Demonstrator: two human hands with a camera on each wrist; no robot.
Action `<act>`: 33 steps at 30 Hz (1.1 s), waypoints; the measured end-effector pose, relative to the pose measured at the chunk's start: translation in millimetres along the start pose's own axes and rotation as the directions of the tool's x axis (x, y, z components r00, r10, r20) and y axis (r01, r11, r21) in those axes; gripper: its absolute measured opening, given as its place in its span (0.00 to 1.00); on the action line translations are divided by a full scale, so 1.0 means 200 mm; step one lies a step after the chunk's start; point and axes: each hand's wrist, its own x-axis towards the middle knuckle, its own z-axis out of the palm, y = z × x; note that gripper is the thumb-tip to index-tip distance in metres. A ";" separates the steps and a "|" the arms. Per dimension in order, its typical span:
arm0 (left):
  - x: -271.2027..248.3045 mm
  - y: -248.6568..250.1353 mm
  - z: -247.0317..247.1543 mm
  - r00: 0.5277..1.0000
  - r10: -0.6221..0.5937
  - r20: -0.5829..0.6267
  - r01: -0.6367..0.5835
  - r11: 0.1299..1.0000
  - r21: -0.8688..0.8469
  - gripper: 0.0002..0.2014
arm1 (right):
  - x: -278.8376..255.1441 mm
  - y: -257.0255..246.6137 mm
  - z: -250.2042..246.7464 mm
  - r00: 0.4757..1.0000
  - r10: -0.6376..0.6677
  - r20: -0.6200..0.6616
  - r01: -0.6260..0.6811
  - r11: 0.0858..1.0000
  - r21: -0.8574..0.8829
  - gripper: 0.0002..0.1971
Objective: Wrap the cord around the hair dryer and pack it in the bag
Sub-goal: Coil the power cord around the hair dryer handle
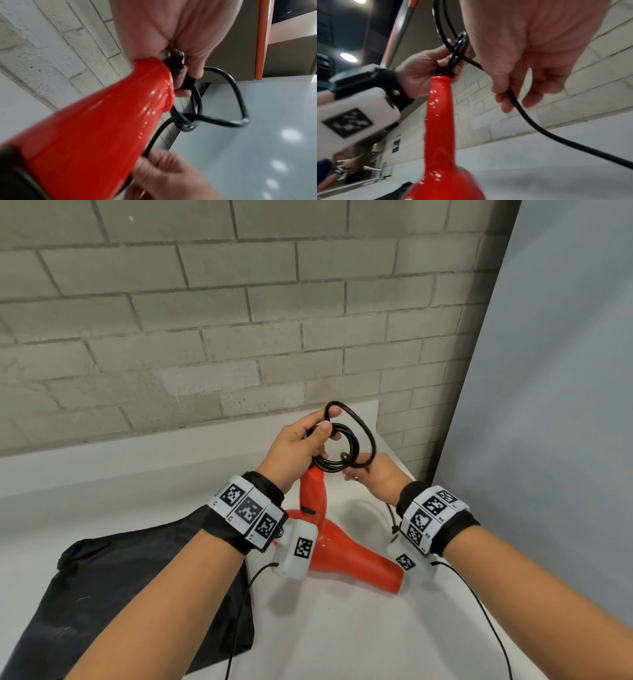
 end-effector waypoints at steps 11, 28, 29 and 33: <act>-0.01 0.02 0.00 0.999 0.042 -0.008 -0.042 0.999 -0.027 0.12 | -0.06 0.12 -0.08 0.971 0.115 0.211 -0.030 0.928 -0.372 0.21; -0.04 0.06 0.01 0.999 0.050 0.010 -0.051 0.997 0.060 0.09 | -0.02 -0.25 -0.15 0.947 -0.225 -0.230 0.213 0.974 -0.077 0.11; -0.04 0.06 0.00 0.998 0.048 0.031 -0.050 0.996 0.080 0.11 | -0.01 -0.28 -0.18 0.938 -0.244 -0.246 0.231 0.970 -0.082 0.10; -0.02 0.07 -0.02 0.996 0.026 0.091 -0.040 0.987 0.154 0.18 | -0.01 -0.41 -0.23 0.883 -0.387 -0.264 0.345 0.918 -0.193 0.11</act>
